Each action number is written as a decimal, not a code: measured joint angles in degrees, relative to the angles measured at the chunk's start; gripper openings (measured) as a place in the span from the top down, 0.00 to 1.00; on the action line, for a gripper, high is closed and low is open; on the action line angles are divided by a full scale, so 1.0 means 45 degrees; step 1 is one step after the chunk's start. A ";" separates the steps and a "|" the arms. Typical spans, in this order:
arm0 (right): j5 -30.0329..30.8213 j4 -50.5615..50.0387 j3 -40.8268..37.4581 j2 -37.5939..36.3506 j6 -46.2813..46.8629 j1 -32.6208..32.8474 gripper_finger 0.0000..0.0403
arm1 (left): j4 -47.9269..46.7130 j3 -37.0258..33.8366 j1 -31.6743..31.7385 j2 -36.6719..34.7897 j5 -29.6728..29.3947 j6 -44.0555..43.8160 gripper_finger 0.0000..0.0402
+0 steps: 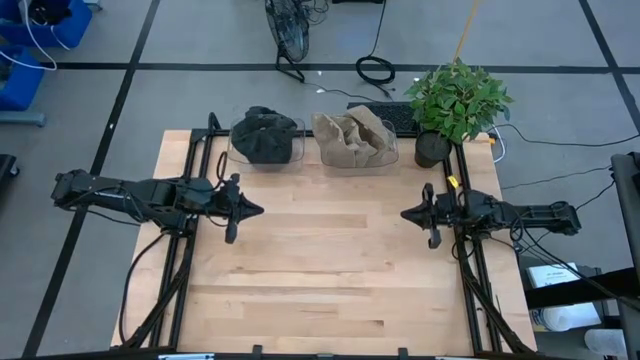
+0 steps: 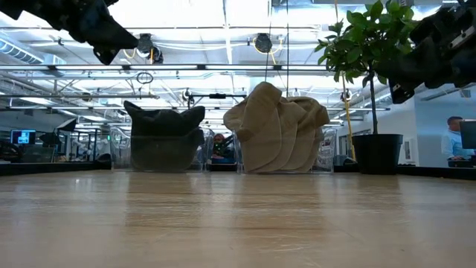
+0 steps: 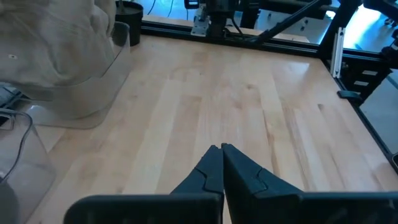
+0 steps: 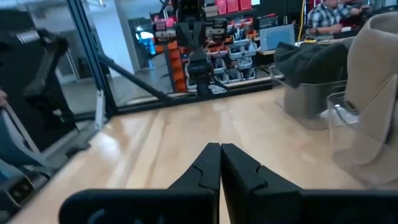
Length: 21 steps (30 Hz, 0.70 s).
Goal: Pick & Place hat
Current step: Return to Home Position
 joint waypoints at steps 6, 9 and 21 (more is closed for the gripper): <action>0.0073 0.0232 0.0000 0.0395 -0.1702 -0.0012 1.00 | 0.0015 0.0000 0.0000 0.0005 -0.0012 0.0070 0.99; 0.0144 0.1223 -0.0005 0.0623 -0.1954 -0.0012 1.00 | 0.0010 0.0000 0.0000 0.0005 -0.0007 0.0216 0.99; 0.0125 0.3569 -0.0005 0.0698 -0.1969 -0.0017 1.00 | -0.0028 0.0005 0.0000 0.0000 -0.0109 0.1477 0.99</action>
